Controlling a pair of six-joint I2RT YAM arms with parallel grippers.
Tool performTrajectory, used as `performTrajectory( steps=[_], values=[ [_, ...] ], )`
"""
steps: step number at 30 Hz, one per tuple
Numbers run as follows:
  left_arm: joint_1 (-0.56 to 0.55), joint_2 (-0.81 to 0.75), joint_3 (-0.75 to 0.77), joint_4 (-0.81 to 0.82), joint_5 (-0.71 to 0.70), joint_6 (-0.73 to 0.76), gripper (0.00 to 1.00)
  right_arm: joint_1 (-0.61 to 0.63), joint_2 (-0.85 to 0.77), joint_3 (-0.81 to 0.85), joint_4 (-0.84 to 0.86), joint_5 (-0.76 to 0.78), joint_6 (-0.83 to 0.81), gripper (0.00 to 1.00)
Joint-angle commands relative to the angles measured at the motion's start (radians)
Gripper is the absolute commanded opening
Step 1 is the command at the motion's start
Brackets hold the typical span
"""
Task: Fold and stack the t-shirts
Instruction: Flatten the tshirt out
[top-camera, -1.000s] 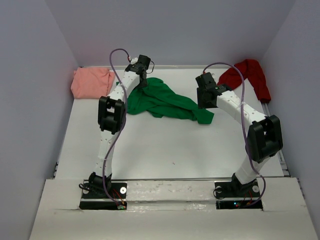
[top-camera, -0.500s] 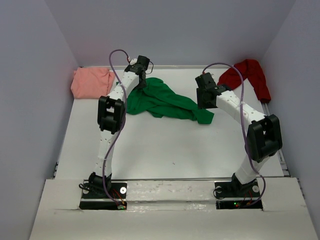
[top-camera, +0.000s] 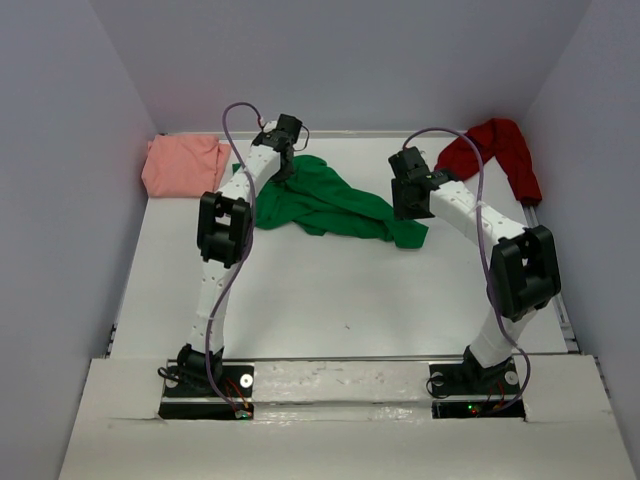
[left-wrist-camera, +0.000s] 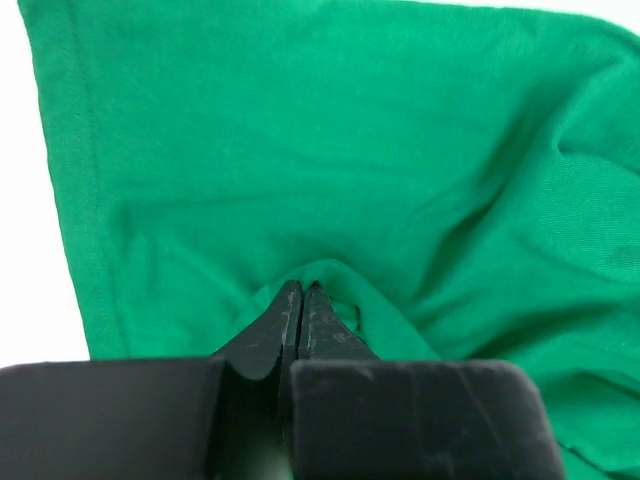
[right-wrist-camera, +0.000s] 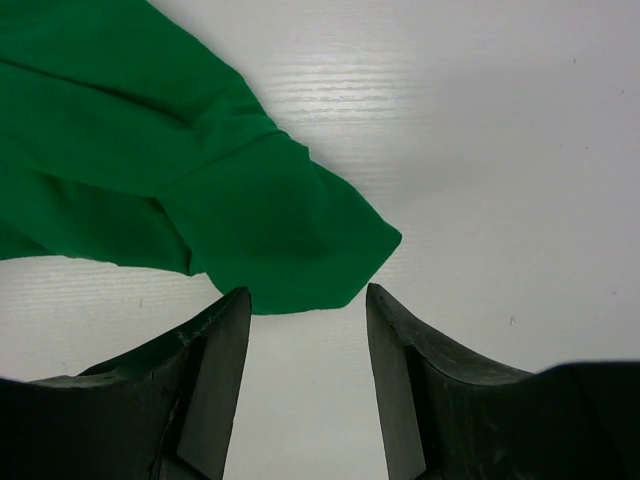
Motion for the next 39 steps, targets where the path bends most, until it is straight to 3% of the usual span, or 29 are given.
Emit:
performTrajectory(
  steps=[1,13,19,23,39],
  values=[
    [-0.008,-0.011,-0.010,-0.013,0.005,0.005,0.00,0.007,0.002,0.026,0.015,0.000,0.010,0.55],
    [-0.060,-0.228,-0.086,-0.079,-0.037,-0.023,0.00,0.007,-0.012,-0.046,0.037,0.019,0.038,0.55],
    [-0.075,-0.467,-0.171,-0.082,-0.081,-0.001,0.00,0.007,-0.053,-0.075,0.037,0.029,0.038,0.59],
    [-0.075,-0.545,-0.173,-0.107,-0.089,0.025,0.00,0.007,-0.066,-0.098,0.038,0.018,0.055,0.61],
    [-0.077,-0.627,-0.239,-0.101,-0.091,0.076,0.00,0.007,-0.075,-0.180,0.043,0.036,0.116,0.61]
  ],
)
